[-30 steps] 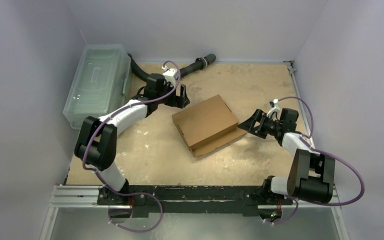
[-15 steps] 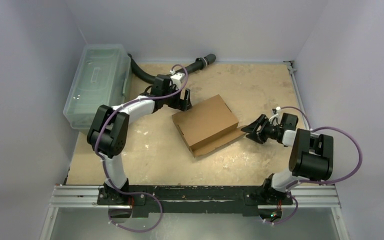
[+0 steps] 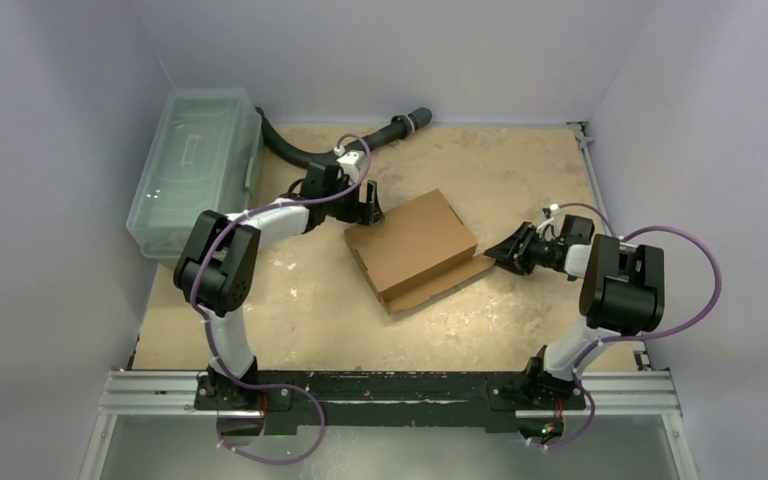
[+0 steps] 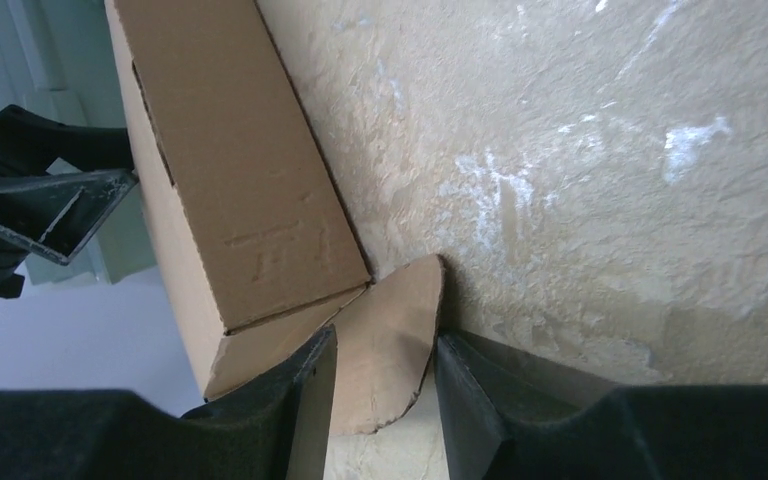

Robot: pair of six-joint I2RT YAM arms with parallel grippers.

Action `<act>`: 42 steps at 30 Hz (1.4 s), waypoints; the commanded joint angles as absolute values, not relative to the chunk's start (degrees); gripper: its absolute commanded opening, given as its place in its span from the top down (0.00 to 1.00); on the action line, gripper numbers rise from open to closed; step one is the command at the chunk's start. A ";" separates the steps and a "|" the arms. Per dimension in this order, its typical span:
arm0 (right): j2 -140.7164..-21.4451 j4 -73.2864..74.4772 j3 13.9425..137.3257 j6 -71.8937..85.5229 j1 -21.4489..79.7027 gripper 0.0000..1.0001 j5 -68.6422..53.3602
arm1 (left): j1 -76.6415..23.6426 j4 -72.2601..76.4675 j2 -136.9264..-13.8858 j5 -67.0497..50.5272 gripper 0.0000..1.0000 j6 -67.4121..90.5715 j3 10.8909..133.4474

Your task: Fold the paper box

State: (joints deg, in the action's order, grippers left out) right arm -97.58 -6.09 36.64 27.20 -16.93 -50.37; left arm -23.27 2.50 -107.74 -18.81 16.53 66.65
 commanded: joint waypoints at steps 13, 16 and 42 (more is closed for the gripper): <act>-94.09 -4.61 39.42 18.69 -15.99 0.96 -42.49 | -23.29 1.85 -102.31 -14.26 0.18 19.17 64.13; -92.29 -4.40 39.66 17.61 -14.67 1.00 -41.96 | -23.30 1.93 -102.07 -14.49 0.18 19.65 63.74; -83.34 -0.43 42.15 6.18 -4.51 1.00 -27.34 | -24.95 1.24 -88.71 -12.49 0.17 19.47 60.73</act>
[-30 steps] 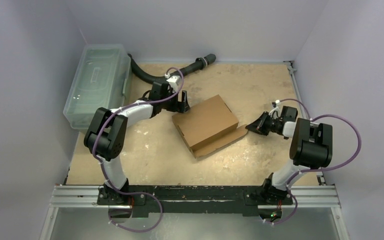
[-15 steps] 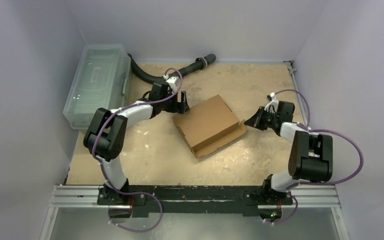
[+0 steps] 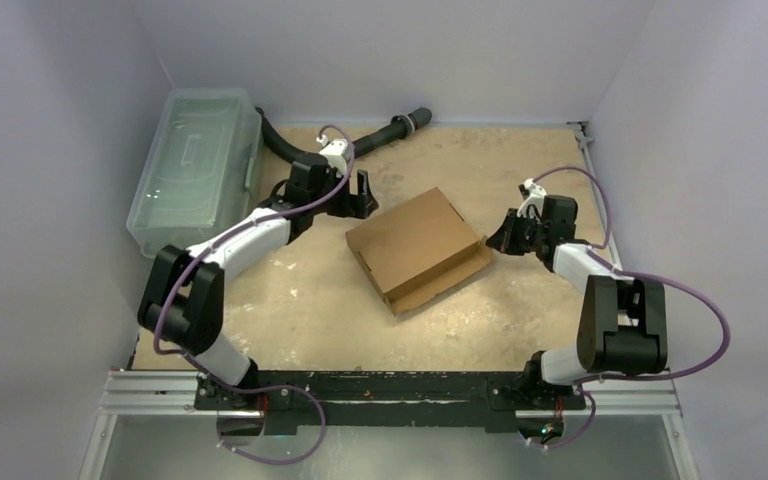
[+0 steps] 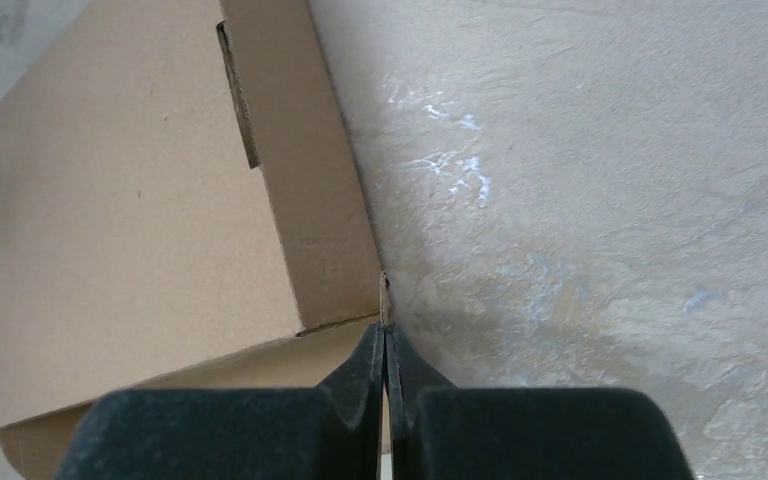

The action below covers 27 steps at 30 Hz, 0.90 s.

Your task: Fold the paper box

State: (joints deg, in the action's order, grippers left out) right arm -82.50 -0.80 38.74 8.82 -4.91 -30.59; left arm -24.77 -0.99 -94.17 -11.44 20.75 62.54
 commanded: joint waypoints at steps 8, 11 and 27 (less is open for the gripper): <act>-84.73 1.74 44.97 2.75 -2.45 1.00 -24.01 | -37.06 -4.50 -93.08 -13.67 0.11 4.78 69.59; -85.14 2.44 45.68 1.17 -2.12 1.00 -23.73 | -41.28 -6.03 -96.92 -11.25 0.13 2.50 73.13; -86.22 3.52 46.46 0.50 -2.11 1.00 -25.35 | -54.08 -0.96 -109.47 3.60 0.14 -9.58 78.92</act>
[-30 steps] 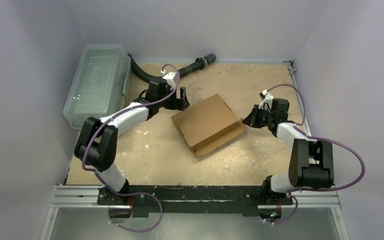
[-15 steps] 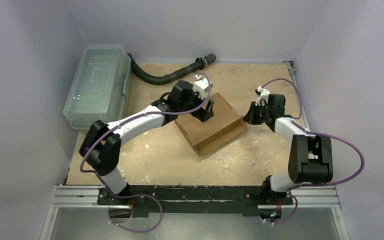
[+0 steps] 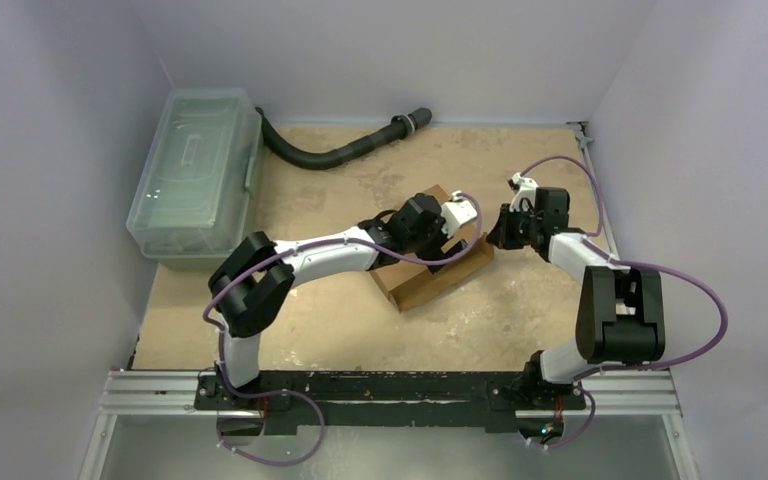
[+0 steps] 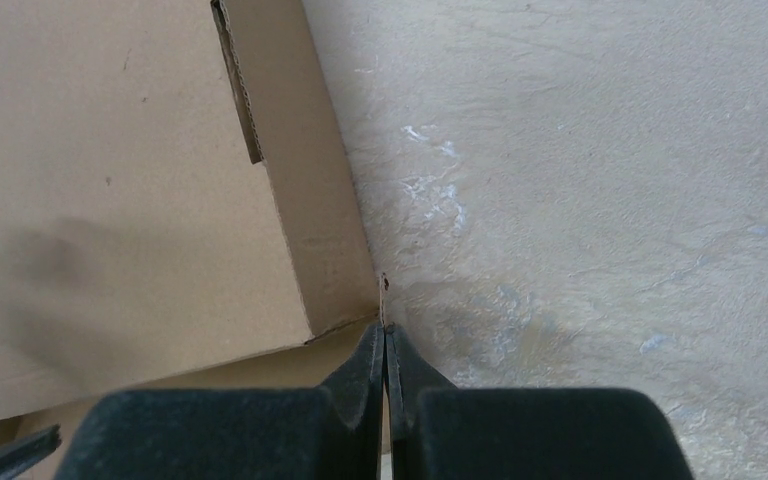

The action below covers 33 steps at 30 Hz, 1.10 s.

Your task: Fold the paper box

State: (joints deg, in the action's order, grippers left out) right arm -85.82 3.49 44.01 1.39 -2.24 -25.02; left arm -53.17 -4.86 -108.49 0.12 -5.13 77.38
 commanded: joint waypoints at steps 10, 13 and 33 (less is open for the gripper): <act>-86.13 4.24 46.41 0.35 -2.11 1.00 -26.50 | -56.86 1.20 -113.35 12.44 0.31 -10.72 79.19; -86.22 4.99 46.32 -1.73 -2.11 1.00 -27.02 | -56.93 1.10 -113.60 13.04 0.34 -9.93 79.01; -85.32 9.72 46.86 -6.11 -0.57 1.00 -29.06 | -54.90 0.09 -115.66 10.23 0.50 -2.66 80.95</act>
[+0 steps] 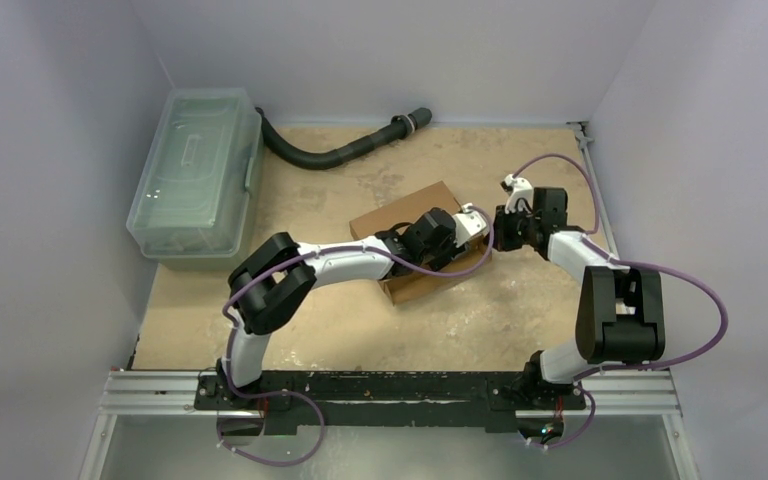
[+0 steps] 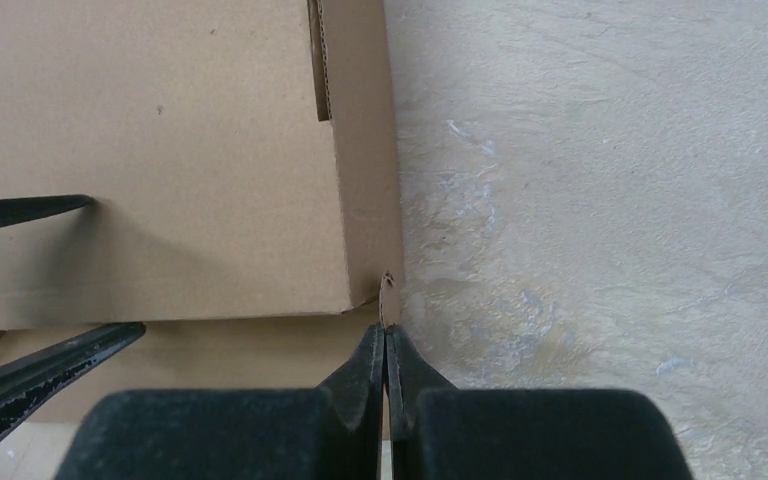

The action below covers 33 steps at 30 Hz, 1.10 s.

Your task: Fold the paper box

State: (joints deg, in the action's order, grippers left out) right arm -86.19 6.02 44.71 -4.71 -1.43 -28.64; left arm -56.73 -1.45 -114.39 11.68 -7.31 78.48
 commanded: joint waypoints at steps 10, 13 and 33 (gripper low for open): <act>-86.04 12.39 47.81 -6.07 -0.44 1.00 -28.46 | -53.57 0.09 -115.94 7.90 0.51 -0.44 81.21; -85.95 12.32 47.73 -6.05 -0.44 1.00 -28.39 | -53.48 0.09 -115.93 7.41 0.51 -0.44 81.14; -85.91 11.77 47.65 -7.73 1.76 1.00 -27.33 | -53.10 -2.17 -116.22 4.84 0.52 0.35 81.30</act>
State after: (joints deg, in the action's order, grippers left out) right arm -86.19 9.93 46.17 -7.01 0.75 -26.48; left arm -53.74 -1.93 -114.54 6.61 -2.28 79.61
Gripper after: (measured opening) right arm 0.005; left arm 0.487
